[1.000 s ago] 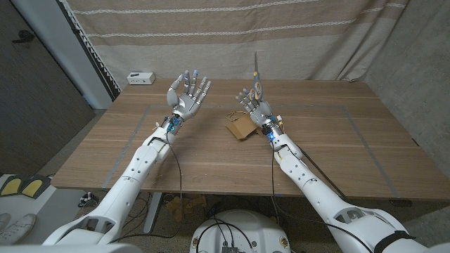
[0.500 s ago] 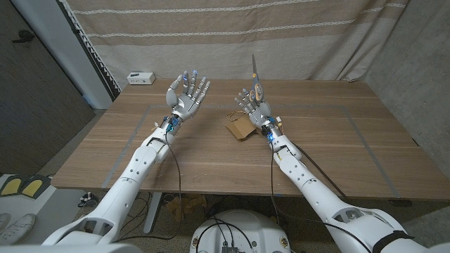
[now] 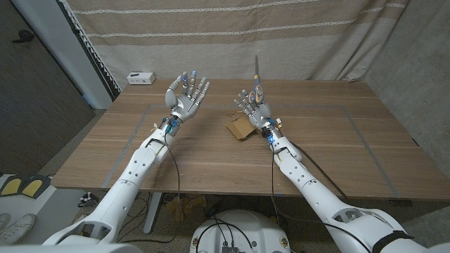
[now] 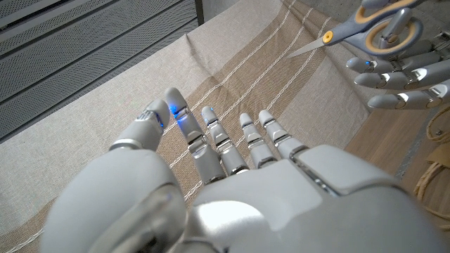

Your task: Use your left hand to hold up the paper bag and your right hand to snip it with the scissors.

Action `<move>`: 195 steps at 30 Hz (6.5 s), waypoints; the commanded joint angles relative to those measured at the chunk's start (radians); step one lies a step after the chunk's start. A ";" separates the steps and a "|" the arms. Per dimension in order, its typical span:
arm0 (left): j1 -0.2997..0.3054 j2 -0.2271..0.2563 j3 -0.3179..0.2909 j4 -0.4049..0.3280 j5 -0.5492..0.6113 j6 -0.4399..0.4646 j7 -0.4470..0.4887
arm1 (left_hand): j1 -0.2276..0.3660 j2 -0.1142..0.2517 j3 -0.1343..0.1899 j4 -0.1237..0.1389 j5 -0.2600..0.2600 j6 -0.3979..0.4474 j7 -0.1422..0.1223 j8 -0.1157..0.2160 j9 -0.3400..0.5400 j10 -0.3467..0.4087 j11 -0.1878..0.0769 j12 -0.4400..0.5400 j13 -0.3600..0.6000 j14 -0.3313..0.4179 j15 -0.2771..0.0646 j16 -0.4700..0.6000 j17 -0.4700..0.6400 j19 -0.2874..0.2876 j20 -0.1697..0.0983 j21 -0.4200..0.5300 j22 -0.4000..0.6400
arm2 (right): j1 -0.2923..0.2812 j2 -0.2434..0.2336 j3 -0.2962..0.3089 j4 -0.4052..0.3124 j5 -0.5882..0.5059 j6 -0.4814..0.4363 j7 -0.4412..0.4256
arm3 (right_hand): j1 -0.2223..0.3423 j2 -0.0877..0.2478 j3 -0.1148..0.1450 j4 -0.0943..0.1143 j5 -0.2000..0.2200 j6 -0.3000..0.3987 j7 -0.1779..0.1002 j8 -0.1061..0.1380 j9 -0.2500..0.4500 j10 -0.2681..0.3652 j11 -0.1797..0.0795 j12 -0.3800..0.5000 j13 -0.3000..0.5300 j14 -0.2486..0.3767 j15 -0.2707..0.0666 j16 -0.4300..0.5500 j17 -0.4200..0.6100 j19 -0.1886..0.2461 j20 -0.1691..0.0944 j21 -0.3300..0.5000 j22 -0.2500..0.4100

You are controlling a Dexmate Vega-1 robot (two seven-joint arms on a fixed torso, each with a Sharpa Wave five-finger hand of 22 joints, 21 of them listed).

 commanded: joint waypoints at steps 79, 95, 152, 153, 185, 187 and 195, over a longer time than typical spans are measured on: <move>0.060 0.022 0.008 -0.063 -0.011 -0.022 -0.012 | -0.003 0.001 0.022 0.001 -0.010 0.107 0.010 0.009 -0.007 0.077 0.003 0.020 0.004 0.027 -0.165 0.012 0.006 0.019 -0.056 -0.004 0.007 | -0.019 -0.034 -0.029 -0.062 -0.054 0.076 0.001 | -0.034 0.054 -0.025 -0.023 -0.019 0.153 -0.035 -0.571 -0.527 0.092 -0.065 0.062 -0.092 -0.037 -0.148 -0.101 -0.027 -0.049 0.020 -0.097 0.002; 0.048 0.018 0.010 -0.044 -0.010 -0.019 -0.021 | -0.005 0.001 0.024 0.002 -0.011 0.119 0.017 0.007 -0.007 0.083 0.003 0.019 0.004 0.030 -0.165 0.013 0.006 0.021 -0.056 -0.004 0.008 | -0.012 -0.029 -0.028 -0.046 -0.051 0.089 0.018 | -0.043 0.059 -0.016 -0.030 -0.017 0.094 -0.017 -0.631 -0.493 -0.132 -0.036 0.105 0.089 -0.082 -0.157 -0.103 0.015 -0.064 0.031 -0.126 0.006; 0.053 0.017 0.010 -0.045 -0.004 -0.027 -0.025 | -0.009 -0.001 0.036 0.001 -0.012 0.158 0.029 0.000 -0.008 0.121 0.003 0.024 0.005 0.039 -0.166 0.012 0.006 0.026 -0.060 -0.003 0.010 | 0.023 -0.023 -0.039 -0.003 -0.068 0.133 0.078 | 0.055 0.103 0.026 -0.081 0.013 -0.033 -0.146 -0.905 -0.509 -0.440 -0.072 -0.139 -0.114 -0.370 -0.134 -0.209 -0.038 -0.182 0.022 -0.218 0.006; 0.053 0.016 0.010 -0.045 -0.004 -0.027 -0.024 | -0.009 -0.001 0.036 0.001 -0.012 0.158 0.029 -0.001 -0.008 0.122 0.003 0.024 0.005 0.039 -0.166 0.012 0.006 0.026 -0.059 -0.003 0.010 | 0.025 -0.024 -0.039 -0.001 -0.069 0.133 0.080 | 0.062 0.105 0.029 -0.083 0.013 -0.041 -0.146 -0.913 -0.509 -0.444 -0.072 -0.140 -0.114 -0.374 -0.133 -0.207 -0.038 -0.191 0.021 -0.223 0.006; 0.062 0.021 -0.005 -0.030 -0.014 -0.020 -0.037 | -0.012 -0.003 0.040 0.002 -0.013 0.168 0.030 -0.006 -0.008 0.126 0.003 0.021 0.005 0.041 -0.165 0.012 0.007 0.026 -0.061 -0.004 0.010 | 0.038 -0.025 -0.063 -0.030 -0.099 0.090 0.026 | 0.070 0.054 0.013 -0.055 -0.023 0.285 -0.079 -0.688 -0.304 -0.262 -0.051 -0.060 -0.098 -0.302 -0.089 -0.156 -0.030 -0.199 0.044 -0.273 0.004; 0.062 0.020 -0.005 -0.029 -0.014 -0.019 -0.037 | -0.013 -0.003 0.040 0.002 -0.014 0.168 0.030 -0.007 -0.008 0.126 0.003 0.021 0.005 0.041 -0.165 0.012 0.007 0.026 -0.061 -0.004 0.010 | 0.038 -0.026 -0.063 -0.031 -0.095 0.085 0.027 | 0.070 0.052 0.011 -0.054 -0.022 0.284 -0.079 -0.613 -0.218 -0.213 -0.048 -0.035 -0.088 -0.282 -0.096 -0.154 -0.025 -0.186 0.038 -0.274 0.005; 0.056 0.017 0.001 -0.025 -0.009 -0.018 -0.036 | -0.013 -0.003 0.041 0.002 -0.014 0.172 0.031 -0.007 -0.008 0.127 0.003 0.020 0.005 0.042 -0.165 0.012 0.007 0.026 -0.061 -0.004 0.010 | 0.019 -0.044 -0.064 -0.075 -0.097 0.056 -0.034 | 0.048 0.052 0.001 -0.038 -0.028 0.247 -0.056 -0.363 0.058 0.090 -0.073 0.116 0.002 -0.170 -0.142 -0.114 -0.011 -0.141 0.037 -0.276 0.006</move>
